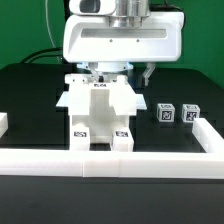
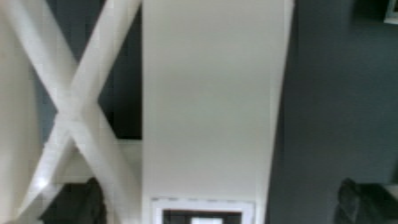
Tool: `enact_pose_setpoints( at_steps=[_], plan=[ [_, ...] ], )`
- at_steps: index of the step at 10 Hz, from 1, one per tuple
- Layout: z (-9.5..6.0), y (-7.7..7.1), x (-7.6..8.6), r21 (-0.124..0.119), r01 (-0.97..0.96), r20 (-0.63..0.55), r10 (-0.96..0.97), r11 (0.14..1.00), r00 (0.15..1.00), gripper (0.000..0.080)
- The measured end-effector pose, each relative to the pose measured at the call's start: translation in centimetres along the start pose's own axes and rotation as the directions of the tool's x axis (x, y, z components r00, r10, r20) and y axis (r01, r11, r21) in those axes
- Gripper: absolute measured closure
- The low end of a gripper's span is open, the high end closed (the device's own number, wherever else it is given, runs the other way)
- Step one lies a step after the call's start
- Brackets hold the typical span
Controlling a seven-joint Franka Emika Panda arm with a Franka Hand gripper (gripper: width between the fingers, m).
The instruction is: Assemble chair
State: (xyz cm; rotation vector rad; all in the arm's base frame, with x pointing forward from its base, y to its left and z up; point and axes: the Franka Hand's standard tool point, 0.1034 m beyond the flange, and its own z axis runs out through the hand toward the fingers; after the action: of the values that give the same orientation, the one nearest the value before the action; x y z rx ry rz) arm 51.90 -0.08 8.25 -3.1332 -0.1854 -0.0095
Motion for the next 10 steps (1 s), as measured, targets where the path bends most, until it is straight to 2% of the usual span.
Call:
enact_pose_setpoints(
  at_steps=[7,10],
  plan=[
    [0.0,0.0,2.2,-0.010,0.013,-0.021,-0.013,1.000,1.000,0.0150],
    [0.0,-0.1,2.4,-0.007,0.015,-0.011,-0.015,1.000,1.000,0.0150]
  ],
)
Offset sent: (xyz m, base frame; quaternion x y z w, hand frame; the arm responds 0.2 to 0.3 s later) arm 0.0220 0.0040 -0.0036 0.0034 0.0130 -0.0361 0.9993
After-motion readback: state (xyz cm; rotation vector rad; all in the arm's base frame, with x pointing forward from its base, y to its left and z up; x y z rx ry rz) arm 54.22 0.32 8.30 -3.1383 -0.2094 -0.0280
